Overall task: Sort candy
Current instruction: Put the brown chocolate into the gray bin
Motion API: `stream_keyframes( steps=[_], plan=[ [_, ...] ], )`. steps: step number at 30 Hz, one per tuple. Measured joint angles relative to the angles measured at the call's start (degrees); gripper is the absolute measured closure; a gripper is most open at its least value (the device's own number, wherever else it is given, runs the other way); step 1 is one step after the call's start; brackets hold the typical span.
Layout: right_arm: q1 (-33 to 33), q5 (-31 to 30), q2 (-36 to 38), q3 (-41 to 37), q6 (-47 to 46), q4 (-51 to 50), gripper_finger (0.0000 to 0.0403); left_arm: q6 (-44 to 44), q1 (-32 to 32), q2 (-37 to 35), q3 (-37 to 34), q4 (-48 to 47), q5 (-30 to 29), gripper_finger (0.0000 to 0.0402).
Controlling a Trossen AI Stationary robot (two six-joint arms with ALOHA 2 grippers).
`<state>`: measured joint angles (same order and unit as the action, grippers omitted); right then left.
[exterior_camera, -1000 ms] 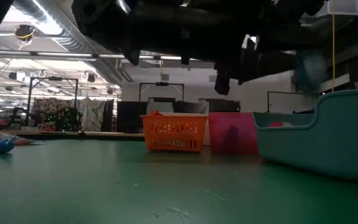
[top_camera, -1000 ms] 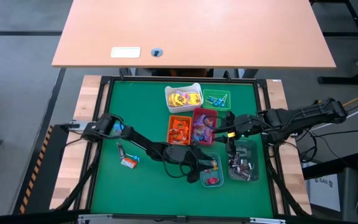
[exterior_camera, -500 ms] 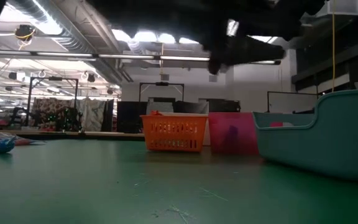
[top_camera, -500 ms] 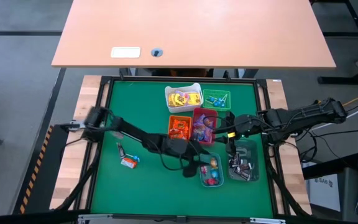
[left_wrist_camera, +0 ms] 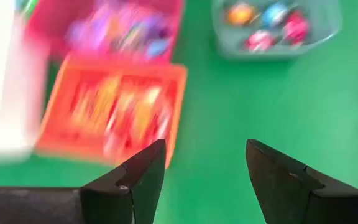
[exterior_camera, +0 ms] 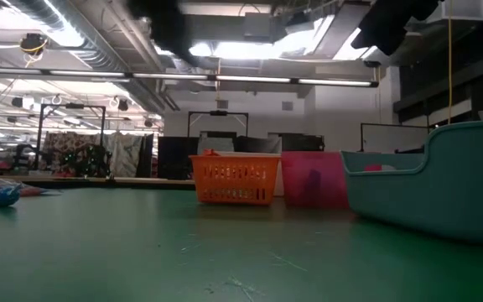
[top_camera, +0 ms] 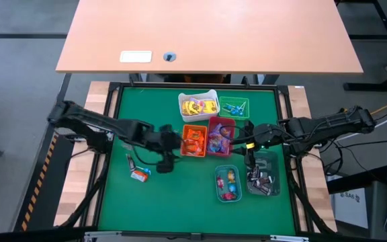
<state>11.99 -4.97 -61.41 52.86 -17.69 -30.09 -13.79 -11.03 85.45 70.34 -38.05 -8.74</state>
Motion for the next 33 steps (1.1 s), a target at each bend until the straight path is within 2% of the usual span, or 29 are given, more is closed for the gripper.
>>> stream_keyframes(
  steps=[5, 10, 16, 19, 27, 31, 33],
  plan=[
    [0.00, 0.01, 0.00, 0.00, -0.01, 0.00, 0.0251, -17.82, -1.90, -9.72, -6.48, -10.04, -0.99, 0.0191],
    [0.00, 0.02, 0.00, 0.00, -0.02, -0.02, 0.0251, -38.75, -6.72, -17.18, -13.44, -15.46, 2.52, 0.0191],
    [0.00, 0.01, 0.00, 0.00, -0.02, -0.01, 0.0251, -58.07, -13.34, -19.62, -20.15, -16.07, 12.51, 0.0191],
    [0.00, 0.02, 0.00, 0.00, -0.01, -0.02, 0.0251, -64.94, -16.31, -19.21, -23.37, -15.93, 14.51, 0.0191],
    [0.00, 0.00, 0.00, 0.00, 0.00, 0.00, 0.0251, -88.65, -18.03, -19.04, -33.63, -15.88, 10.34, 0.0191],
    [0.00, 0.01, 0.00, 0.00, 0.00, 0.00, 0.0251, -95.57, -18.03, -19.04, -37.96, -13.82, 6.07, 0.0191],
    [0.00, 0.00, 0.00, 0.00, 0.00, 0.00, 0.0251, -97.44, -18.03, -19.04, -39.72, -13.65, 5.84, 0.0191]
  ],
)
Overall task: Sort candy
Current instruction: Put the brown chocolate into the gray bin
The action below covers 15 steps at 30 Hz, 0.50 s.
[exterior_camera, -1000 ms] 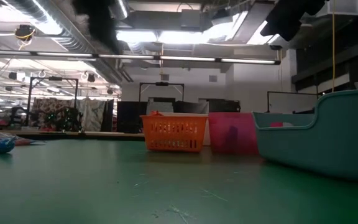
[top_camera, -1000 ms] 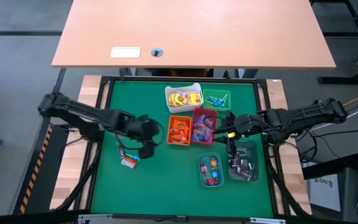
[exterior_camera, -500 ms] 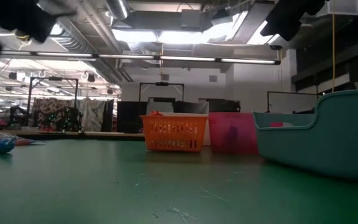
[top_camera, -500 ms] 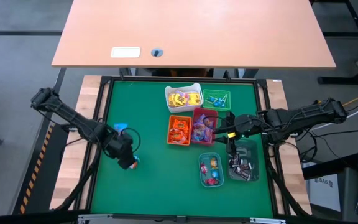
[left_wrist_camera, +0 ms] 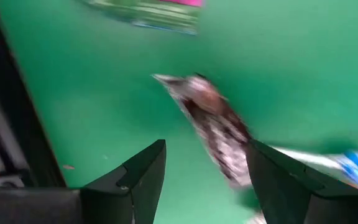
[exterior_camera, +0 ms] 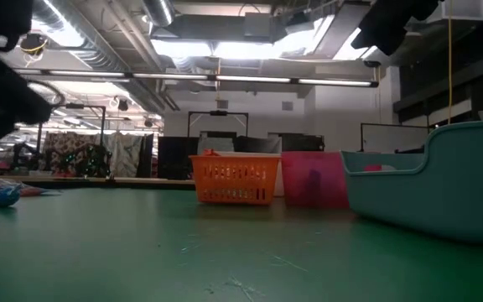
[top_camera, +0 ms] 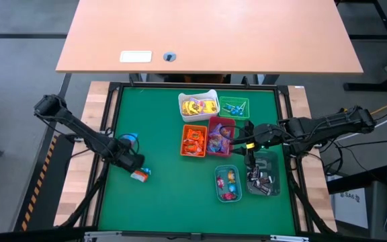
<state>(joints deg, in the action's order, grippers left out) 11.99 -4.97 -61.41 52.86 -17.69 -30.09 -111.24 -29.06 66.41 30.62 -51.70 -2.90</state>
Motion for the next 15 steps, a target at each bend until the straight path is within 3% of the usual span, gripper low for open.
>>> stream_keyframes(
  steps=[15],
  plan=[
    [0.00, 0.00, 0.00, 0.00, 0.02, 0.00, 0.0251, -8.26, 0.07, 0.00, -2.55, 3.87, -5.92, 0.0191]
  ],
)
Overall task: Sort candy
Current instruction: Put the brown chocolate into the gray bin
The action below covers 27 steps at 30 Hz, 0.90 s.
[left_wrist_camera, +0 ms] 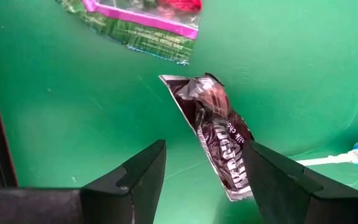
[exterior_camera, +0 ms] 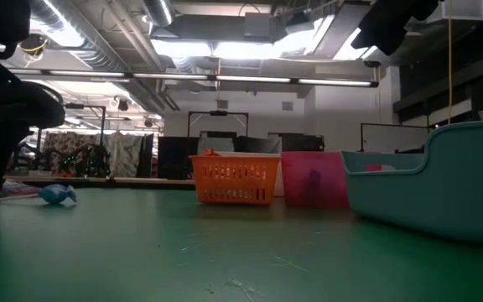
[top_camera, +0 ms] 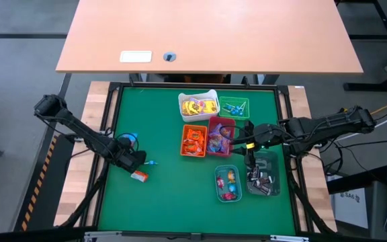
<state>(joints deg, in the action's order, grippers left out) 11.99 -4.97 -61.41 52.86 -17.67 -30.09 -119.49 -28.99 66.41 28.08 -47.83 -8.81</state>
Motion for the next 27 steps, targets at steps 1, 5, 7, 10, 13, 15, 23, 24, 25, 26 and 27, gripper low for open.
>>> stream_keyframes(
  steps=[1, 5, 7, 10, 13, 15, 23, 24, 25, 26, 27],
  plan=[
    [0.00, 0.00, 0.00, 0.00, 0.00, 0.00, 0.0251, -0.17, 0.00, 0.00, 0.00, 0.03, 0.26, 0.0191],
    [0.00, 0.00, 0.00, 0.00, 0.00, 0.00, 0.0251, -0.46, 0.00, -0.04, 0.00, 1.56, 1.01, 0.0191],
    [0.00, 0.00, 0.00, 0.00, 0.00, 0.00, 0.0251, -0.51, 0.00, -0.11, 0.00, 2.74, 0.92, 0.0191],
    [0.00, 0.00, 0.00, 0.00, 0.00, 0.00, 0.0251, -0.48, 0.00, -0.11, 0.00, 4.47, 0.64, 0.0191],
    [0.00, 0.00, 0.00, 0.00, 0.00, 0.00, 0.0251, -0.47, 0.00, -0.13, 0.00, 4.87, 0.56, 0.0191],
    [0.00, 0.00, 0.00, 0.00, 0.00, 0.00, 0.0251, -0.52, 0.00, -0.13, 0.00, 4.85, 0.24, 0.0191],
    [0.00, 0.00, 0.00, 0.00, 0.01, 0.00, 0.0251, -3.57, 0.00, 0.72, 0.00, 4.24, -3.43, 0.0192],
    [0.00, 0.00, 0.00, 0.00, 0.01, 0.00, 0.0251, -3.59, 0.00, 1.23, 0.00, 4.06, -2.91, 0.0192],
    [0.00, 0.00, 0.00, 0.00, 0.01, 0.00, 0.0251, -3.59, 0.00, 1.87, 0.00, 4.03, -2.65, 0.0192],
    [0.00, 0.00, 0.00, 0.00, 0.02, 0.01, 0.0251, -3.58, 0.00, 2.53, 0.05, 4.07, -2.58, 0.0192],
    [0.00, 0.00, 0.00, 0.00, 0.02, 0.00, 0.0251, -3.51, -0.02, 3.16, 0.20, 4.12, -2.55, 0.0192]
  ],
)
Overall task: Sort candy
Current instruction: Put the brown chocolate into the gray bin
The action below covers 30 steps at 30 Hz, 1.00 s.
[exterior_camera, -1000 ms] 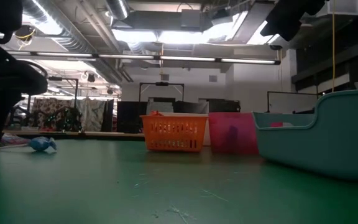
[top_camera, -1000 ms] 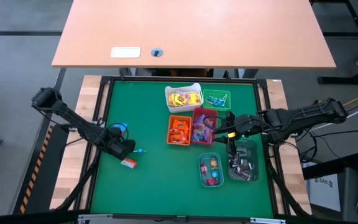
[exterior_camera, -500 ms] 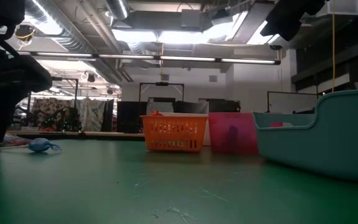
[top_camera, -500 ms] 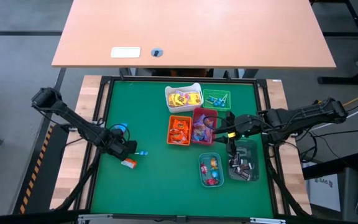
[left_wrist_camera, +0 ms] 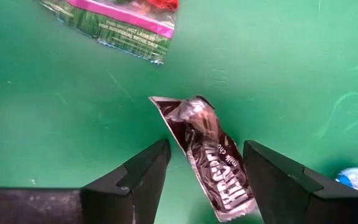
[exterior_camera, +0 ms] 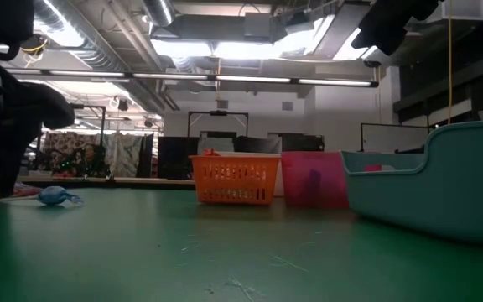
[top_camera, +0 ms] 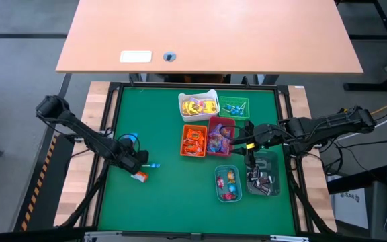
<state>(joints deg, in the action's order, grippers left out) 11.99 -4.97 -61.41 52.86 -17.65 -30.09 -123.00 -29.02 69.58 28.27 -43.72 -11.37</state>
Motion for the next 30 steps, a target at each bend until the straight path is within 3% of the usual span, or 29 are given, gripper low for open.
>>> stream_keyframes(
  steps=[5, 16, 30],
  plan=[
    [0.00, 0.00, 0.00, 0.00, 0.00, 0.00, 0.0251, 1.82, 0.00, 1.23, 0.06, 0.27, 0.23, 0.0212],
    [0.00, -0.02, 0.00, 0.00, -0.01, 0.04, 0.0251, 2.06, -0.02, 1.08, 0.00, 1.54, -1.32, 0.0318],
    [0.00, -2.02, -0.39, 0.00, 0.02, 1.63, 0.0251, 11.14, 0.02, 1.21, 2.75, 9.61, -11.76, 0.0333]
  ],
)
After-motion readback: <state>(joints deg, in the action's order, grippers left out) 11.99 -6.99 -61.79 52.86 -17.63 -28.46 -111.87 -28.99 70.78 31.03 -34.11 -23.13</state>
